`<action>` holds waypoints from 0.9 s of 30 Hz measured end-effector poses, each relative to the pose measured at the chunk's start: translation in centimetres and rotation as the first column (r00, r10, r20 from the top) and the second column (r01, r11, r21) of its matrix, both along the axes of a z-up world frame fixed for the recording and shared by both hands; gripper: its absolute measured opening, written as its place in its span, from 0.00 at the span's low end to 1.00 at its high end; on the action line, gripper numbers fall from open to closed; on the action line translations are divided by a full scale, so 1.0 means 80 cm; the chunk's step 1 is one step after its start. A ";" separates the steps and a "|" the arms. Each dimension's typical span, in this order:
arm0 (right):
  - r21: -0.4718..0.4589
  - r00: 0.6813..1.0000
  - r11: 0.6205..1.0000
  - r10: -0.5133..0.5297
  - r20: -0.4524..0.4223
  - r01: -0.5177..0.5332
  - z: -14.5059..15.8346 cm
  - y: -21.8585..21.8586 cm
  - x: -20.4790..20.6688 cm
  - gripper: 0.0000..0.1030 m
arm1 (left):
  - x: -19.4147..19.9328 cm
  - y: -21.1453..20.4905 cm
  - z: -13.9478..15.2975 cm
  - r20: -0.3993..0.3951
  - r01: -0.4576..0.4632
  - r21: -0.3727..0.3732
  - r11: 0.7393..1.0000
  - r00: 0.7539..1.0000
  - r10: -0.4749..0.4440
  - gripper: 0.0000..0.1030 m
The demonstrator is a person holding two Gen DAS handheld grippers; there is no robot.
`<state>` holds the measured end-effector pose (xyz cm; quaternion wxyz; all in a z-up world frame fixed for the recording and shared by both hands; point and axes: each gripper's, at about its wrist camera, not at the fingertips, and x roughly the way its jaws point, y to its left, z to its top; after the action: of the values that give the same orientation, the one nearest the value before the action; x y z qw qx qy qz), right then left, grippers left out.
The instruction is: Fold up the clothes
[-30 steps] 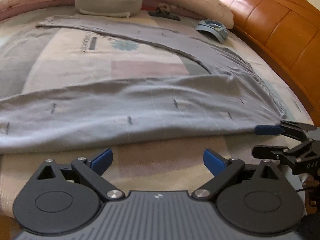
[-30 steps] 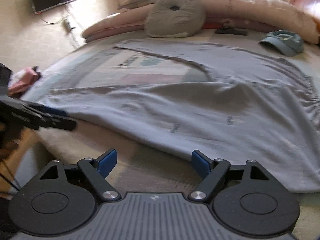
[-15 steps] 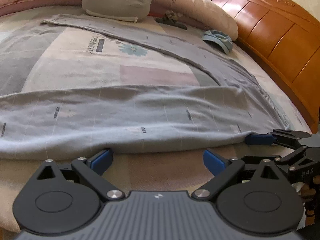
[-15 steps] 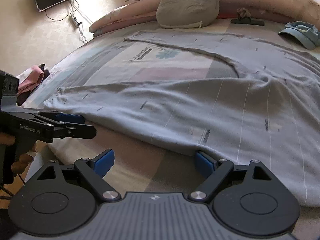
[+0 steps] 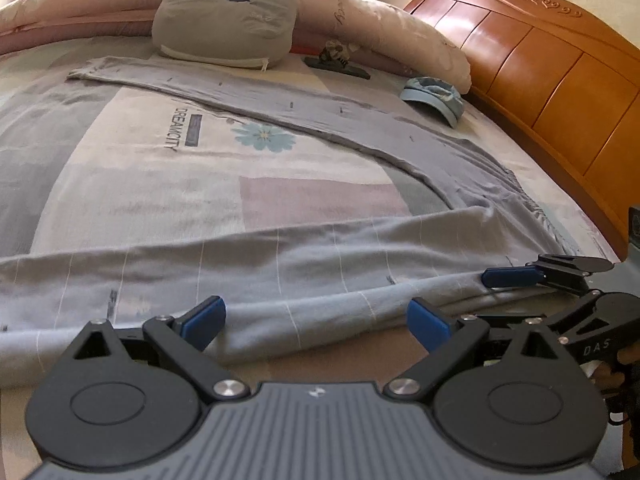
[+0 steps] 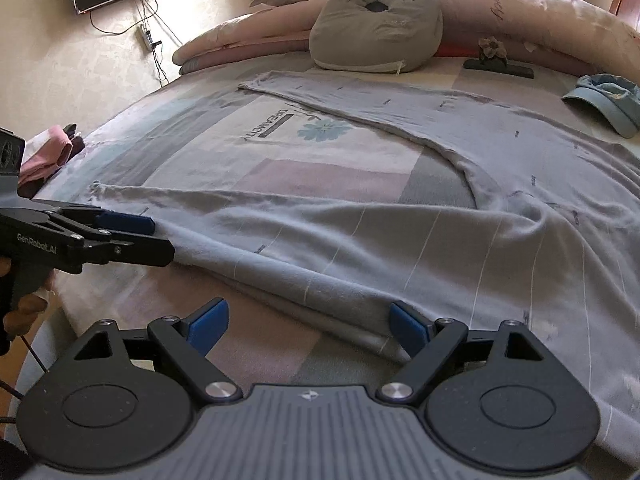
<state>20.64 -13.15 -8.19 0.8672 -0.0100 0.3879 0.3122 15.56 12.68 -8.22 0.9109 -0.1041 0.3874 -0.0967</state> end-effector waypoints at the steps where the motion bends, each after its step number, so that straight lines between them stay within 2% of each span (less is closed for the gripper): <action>1: 0.002 1.000 1.000 -0.002 -0.001 0.002 -0.001 0.000 0.003 0.88 | 0.005 0.001 -0.002 -0.001 0.003 0.003 1.000 1.000 -0.003 0.94; 7: -0.009 1.000 1.000 -0.008 0.013 0.008 -0.001 0.004 0.009 0.88 | 0.018 0.001 -0.009 -0.002 -0.012 0.039 0.999 1.000 0.012 0.94; 12: -0.065 0.998 0.998 -0.014 0.068 0.018 0.005 0.003 -0.004 0.88 | 0.008 -0.008 0.004 0.026 0.023 0.116 0.993 0.999 -0.026 0.94; 14: -0.095 0.996 0.995 -0.016 0.092 0.024 0.006 0.003 -0.010 0.88 | 0.001 -0.018 0.009 0.034 0.056 0.174 0.983 0.997 -0.063 0.94; 18: -0.145 0.992 0.989 -0.014 0.128 0.033 0.008 0.001 -0.021 0.88 | -0.006 -0.042 0.006 0.034 0.104 0.307 0.946 0.992 -0.120 0.94; 21: -0.147 0.991 0.988 -0.016 0.134 0.036 0.009 -0.003 -0.028 0.88 | -0.004 -0.053 0.000 0.020 0.104 0.378 0.920 0.992 -0.121 0.94; 27: -0.146 0.989 0.988 -0.031 0.144 0.052 0.013 -0.015 -0.039 0.88 | -0.003 -0.066 -0.011 0.012 0.133 0.523 0.842 0.987 -0.163 0.94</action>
<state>17.52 -14.35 -7.14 0.8956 -0.0889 0.3481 0.2624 15.35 7.40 -9.07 0.9053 0.1792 0.3802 -0.0612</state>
